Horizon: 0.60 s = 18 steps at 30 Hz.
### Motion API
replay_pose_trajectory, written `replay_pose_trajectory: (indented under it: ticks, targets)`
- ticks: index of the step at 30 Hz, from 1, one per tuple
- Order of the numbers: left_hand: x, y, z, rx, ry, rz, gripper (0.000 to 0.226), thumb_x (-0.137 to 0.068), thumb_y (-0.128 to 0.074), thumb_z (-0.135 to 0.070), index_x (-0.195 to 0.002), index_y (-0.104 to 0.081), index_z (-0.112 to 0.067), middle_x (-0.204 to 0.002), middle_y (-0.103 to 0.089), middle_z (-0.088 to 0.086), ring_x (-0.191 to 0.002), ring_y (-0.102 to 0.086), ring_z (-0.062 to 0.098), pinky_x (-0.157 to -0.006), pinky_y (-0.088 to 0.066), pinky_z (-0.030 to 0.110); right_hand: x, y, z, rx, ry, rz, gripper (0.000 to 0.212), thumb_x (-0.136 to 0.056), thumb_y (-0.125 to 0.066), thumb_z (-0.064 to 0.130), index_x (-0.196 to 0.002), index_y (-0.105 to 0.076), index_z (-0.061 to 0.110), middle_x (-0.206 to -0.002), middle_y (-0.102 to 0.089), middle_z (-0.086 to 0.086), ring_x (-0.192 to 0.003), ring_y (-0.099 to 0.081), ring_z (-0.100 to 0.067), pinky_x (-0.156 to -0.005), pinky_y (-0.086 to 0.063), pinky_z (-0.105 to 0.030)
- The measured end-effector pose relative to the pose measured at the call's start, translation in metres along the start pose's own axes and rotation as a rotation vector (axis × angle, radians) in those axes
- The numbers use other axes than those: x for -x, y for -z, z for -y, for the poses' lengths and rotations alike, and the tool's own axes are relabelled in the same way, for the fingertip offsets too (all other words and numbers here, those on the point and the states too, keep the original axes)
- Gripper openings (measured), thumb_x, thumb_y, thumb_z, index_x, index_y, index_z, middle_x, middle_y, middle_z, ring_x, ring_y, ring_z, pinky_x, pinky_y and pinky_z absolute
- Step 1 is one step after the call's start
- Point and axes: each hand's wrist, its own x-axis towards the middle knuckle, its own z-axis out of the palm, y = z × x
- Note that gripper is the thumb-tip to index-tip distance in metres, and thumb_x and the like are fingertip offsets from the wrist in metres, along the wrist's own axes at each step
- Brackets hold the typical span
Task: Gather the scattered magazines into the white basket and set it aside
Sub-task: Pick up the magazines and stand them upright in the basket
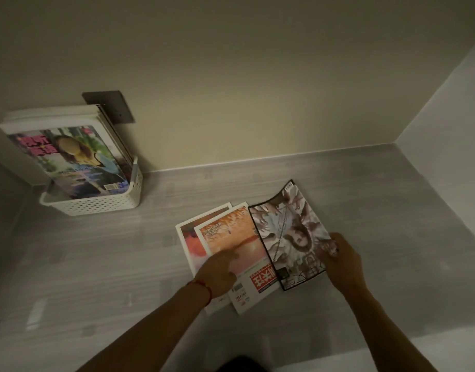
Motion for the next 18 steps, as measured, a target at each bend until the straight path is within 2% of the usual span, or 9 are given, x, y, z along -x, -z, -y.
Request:
replay_pose_trajectory:
  ticks: [4, 6, 8, 10, 11, 13, 14, 16, 18]
  targets:
    - [-0.001, 0.036, -0.032, -0.006, -0.203, -0.347, 0.063, -0.092, -0.057, -0.016, -0.149, -0.032, -0.028, -0.159, -0.031, 0.004, -0.146, -0.034, 0.024, -0.115, -0.036, 0.033, -0.010, 0.045, 0.049, -0.094, 0.244, 0.036, 0.022, -0.088, -0.069, 0.032, -0.101, -0.064, 0.049, -0.087, -0.068, 0.036, -0.074, -0.067, 0.011, -0.056, -0.049, -0.005]
    - [-0.002, 0.057, -0.053, -0.073, -0.327, -0.525, 0.075, -0.092, -0.062, -0.027, -0.154, -0.020, -0.025, -0.164, -0.015, 0.009, -0.151, -0.021, 0.027, -0.119, -0.027, 0.036, -0.019, 0.064, 0.078, -0.116, 0.308, 0.092, 0.019, -0.087, -0.072, 0.029, -0.092, -0.069, 0.048, -0.083, -0.072, 0.029, -0.068, -0.071, 0.005, -0.055, -0.055, -0.012]
    - [-0.004, 0.076, -0.071, -0.327, -0.487, -0.644, 0.089, -0.090, -0.064, -0.042, -0.157, -0.009, -0.023, -0.165, -0.007, 0.014, -0.153, -0.012, 0.033, -0.123, -0.015, 0.048, -0.027, 0.075, 0.107, -0.147, 0.339, 0.175, 0.010, -0.085, -0.073, 0.028, -0.086, -0.073, 0.038, -0.076, -0.076, 0.014, -0.063, -0.073, -0.006, -0.055, -0.061, -0.026]
    - [-0.002, 0.094, -0.078, -0.509, -0.563, -0.623, 0.081, -0.092, -0.056, -0.051, -0.156, -0.013, -0.025, -0.162, -0.023, 0.013, -0.151, -0.020, 0.034, -0.123, -0.015, 0.056, -0.032, 0.076, 0.140, -0.198, 0.395, 0.250, 0.003, -0.082, -0.076, 0.028, -0.080, -0.074, 0.028, -0.071, -0.075, 0.004, -0.060, -0.073, -0.013, -0.054, -0.062, -0.035]
    - [0.001, 0.102, -0.075, -0.474, -0.568, -0.566, 0.068, -0.093, -0.053, -0.050, -0.151, -0.026, -0.028, -0.152, -0.043, 0.010, -0.144, -0.036, 0.032, -0.119, -0.027, 0.055, -0.033, 0.073, 0.156, -0.229, 0.440, 0.265, 0.004, -0.080, -0.078, 0.029, -0.079, -0.074, 0.028, -0.070, -0.075, 0.003, -0.060, -0.073, -0.014, -0.053, -0.061, -0.036]
    - [0.010, 0.115, -0.064, -0.142, -0.520, -0.433, 0.033, -0.095, -0.052, -0.044, -0.126, -0.050, -0.033, -0.117, -0.071, 0.000, -0.113, -0.065, 0.023, -0.097, -0.051, 0.046, -0.037, 0.061, 0.184, -0.302, 0.501, 0.255, 0.009, -0.078, -0.080, 0.032, -0.086, -0.076, 0.031, -0.075, -0.076, 0.005, -0.067, -0.073, -0.016, -0.060, -0.061, -0.039]
    - [0.014, 0.119, -0.054, 0.043, -0.486, -0.411, 0.023, -0.096, -0.054, -0.039, -0.117, -0.055, -0.031, -0.107, -0.074, -0.005, -0.102, -0.069, 0.018, -0.087, -0.056, 0.042, -0.038, 0.052, 0.195, -0.319, 0.516, 0.223, 0.016, -0.078, -0.079, 0.035, -0.094, -0.075, 0.032, -0.083, -0.076, 0.009, -0.076, -0.073, -0.013, -0.069, -0.061, -0.037]
    - [0.023, 0.129, -0.033, 0.268, -0.424, -0.501, 0.018, -0.096, -0.060, -0.027, -0.114, -0.061, -0.026, -0.105, -0.075, -0.006, -0.100, -0.070, 0.012, -0.086, -0.057, 0.041, -0.040, 0.033, 0.209, -0.276, 0.549, 0.088, 0.037, -0.081, -0.076, 0.040, -0.116, -0.065, 0.039, -0.112, -0.066, 0.025, -0.106, -0.063, -0.001, -0.093, -0.053, -0.026]
    - [0.032, 0.140, -0.010, 0.519, -0.356, -0.566, 0.025, -0.094, -0.062, -0.014, -0.118, -0.063, -0.021, -0.108, -0.074, -0.003, -0.104, -0.070, 0.012, -0.090, -0.058, 0.041, -0.039, 0.010, 0.214, -0.273, 0.497, -0.011, 0.061, -0.083, -0.074, 0.043, -0.138, -0.047, 0.035, -0.136, -0.050, 0.020, -0.126, -0.049, -0.005, -0.105, -0.043, -0.028]
